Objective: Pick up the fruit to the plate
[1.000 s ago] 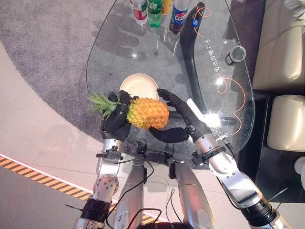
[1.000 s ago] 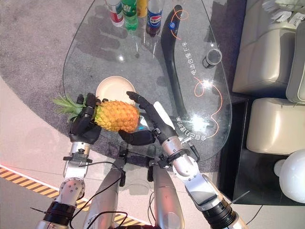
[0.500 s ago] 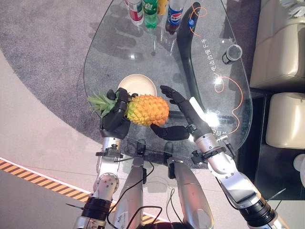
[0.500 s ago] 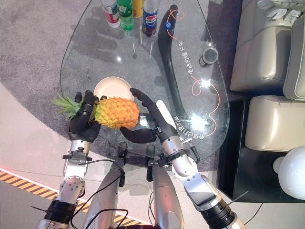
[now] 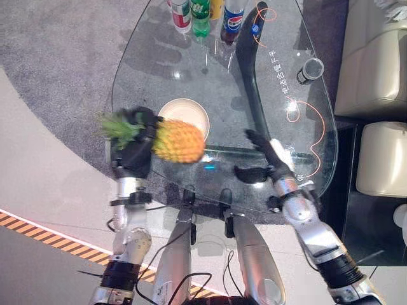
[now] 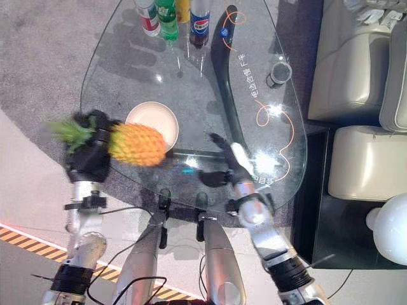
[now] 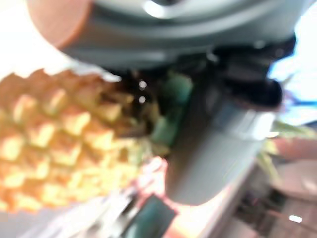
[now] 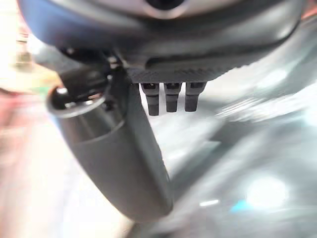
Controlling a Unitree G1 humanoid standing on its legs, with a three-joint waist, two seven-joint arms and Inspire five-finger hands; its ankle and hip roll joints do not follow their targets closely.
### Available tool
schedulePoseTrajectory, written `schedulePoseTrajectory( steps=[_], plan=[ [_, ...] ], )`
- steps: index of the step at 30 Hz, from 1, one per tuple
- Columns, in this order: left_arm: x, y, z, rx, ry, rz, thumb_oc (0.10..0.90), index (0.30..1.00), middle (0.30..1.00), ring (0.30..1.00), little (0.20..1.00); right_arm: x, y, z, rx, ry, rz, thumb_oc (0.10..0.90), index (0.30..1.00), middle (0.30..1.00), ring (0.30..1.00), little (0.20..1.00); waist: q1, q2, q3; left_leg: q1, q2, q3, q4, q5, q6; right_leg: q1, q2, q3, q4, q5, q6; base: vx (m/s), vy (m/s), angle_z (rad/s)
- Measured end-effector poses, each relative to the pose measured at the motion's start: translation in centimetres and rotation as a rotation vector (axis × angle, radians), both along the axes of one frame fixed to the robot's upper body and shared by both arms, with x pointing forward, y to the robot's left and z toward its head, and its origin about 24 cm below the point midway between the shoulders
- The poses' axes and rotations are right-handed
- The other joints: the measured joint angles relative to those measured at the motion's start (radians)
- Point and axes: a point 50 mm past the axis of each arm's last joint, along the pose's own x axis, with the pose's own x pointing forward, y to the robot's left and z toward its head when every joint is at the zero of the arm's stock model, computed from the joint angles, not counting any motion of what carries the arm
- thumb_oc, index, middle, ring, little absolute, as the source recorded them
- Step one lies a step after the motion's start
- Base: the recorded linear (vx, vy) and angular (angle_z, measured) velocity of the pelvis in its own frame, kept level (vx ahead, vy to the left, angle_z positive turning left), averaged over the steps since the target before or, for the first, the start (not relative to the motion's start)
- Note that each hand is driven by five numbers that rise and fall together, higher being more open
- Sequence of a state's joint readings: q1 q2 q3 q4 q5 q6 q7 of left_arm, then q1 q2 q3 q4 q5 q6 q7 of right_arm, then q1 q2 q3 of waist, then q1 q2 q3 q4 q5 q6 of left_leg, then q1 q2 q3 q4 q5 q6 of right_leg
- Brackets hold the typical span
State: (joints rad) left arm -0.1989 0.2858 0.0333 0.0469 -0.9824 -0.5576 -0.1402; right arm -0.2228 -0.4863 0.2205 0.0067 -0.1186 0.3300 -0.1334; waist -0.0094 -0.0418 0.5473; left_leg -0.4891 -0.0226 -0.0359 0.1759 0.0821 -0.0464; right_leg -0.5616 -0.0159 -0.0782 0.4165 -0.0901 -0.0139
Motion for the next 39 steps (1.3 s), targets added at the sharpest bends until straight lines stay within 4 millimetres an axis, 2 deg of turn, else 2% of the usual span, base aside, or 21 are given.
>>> schedulePoseTrajectory(
  steps=[2,3,6,12,20,31,39],
  plan=[
    [-0.5,1.4,0.5,-0.006,-0.033,0.07,0.1,0.3,0.3,0.3,0.2,-0.6,-1.6,-1.1,-0.029,0.058,-0.046,0.8,0.9,0.9,0.9,0.9,0.0,0.001,0.0,-0.001,0.0,0.002,-0.003,0.0,0.0,-0.003,0.0,0.001,0.0,0.001,0.0,-0.01,0.032,-0.06],
    [-0.6,1.7,0.6,-0.009,-0.04,0.086,0.1,0.3,0.3,0.3,0.2,-0.8,-1.7,-1.4,-0.031,0.073,-0.048,0.8,0.9,0.9,0.9,0.9,0.0,0.001,0.0,-0.001,0.0,0.002,-0.002,0.0,0.0,-0.002,0.0,0.001,0.0,0.001,0.0,-0.01,0.032,0.0],
    [-0.6,1.6,0.9,-0.005,-0.055,0.097,0.1,0.3,0.3,0.3,0.2,-1.1,-0.8,-2.1,-0.031,0.111,0.004,0.8,0.9,0.9,0.9,0.9,0.002,0.005,0.0,-0.001,0.001,0.002,-0.002,0.0,0.0,-0.003,0.001,0.001,-0.001,0.001,0.0,0.0,0.0,0.0],
    [0.1,-0.3,1.3,0.073,-0.036,0.074,0.1,0.3,0.3,0.3,0.2,-0.2,1.0,-1.2,-0.026,0.089,0.092,0.8,0.9,0.9,0.9,0.9,0.005,0.005,0.0,-0.001,0.001,0.002,-0.002,0.001,-0.001,-0.003,0.001,0.001,0.001,0.001,0.0,0.0,0.0,0.0],
    [0.3,-0.5,2.0,0.124,-0.024,0.163,0.1,0.3,0.3,0.3,0.2,0.1,1.2,-0.7,-0.027,0.087,0.115,0.8,0.9,0.9,0.9,0.9,0.005,0.005,0.0,-0.023,0.002,0.001,-0.002,0.002,-0.004,-0.028,0.003,0.002,0.005,0.001,0.0,0.0,0.0,0.0],
    [1.1,-0.9,4.4,0.244,-0.05,0.321,0.1,0.3,0.3,0.3,0.2,0.7,3.3,-0.3,0.033,0.145,0.264,0.8,0.9,0.9,0.9,0.9,0.002,0.005,0.0,-0.058,0.001,0.003,0.005,0.004,-0.006,-0.068,0.003,0.006,0.021,0.001,-0.002,0.0,0.037,-0.01],
    [2.4,-0.6,4.4,0.251,-0.002,0.416,0.1,0.3,0.3,0.3,0.2,1.0,4.4,-0.1,0.059,0.195,0.352,0.8,0.9,0.9,0.9,0.9,-0.014,0.005,0.0,-0.109,-0.001,0.007,0.022,0.006,-0.008,-0.122,0.001,0.01,0.041,0.001,-0.002,0.0,0.045,-0.01]
  ],
)
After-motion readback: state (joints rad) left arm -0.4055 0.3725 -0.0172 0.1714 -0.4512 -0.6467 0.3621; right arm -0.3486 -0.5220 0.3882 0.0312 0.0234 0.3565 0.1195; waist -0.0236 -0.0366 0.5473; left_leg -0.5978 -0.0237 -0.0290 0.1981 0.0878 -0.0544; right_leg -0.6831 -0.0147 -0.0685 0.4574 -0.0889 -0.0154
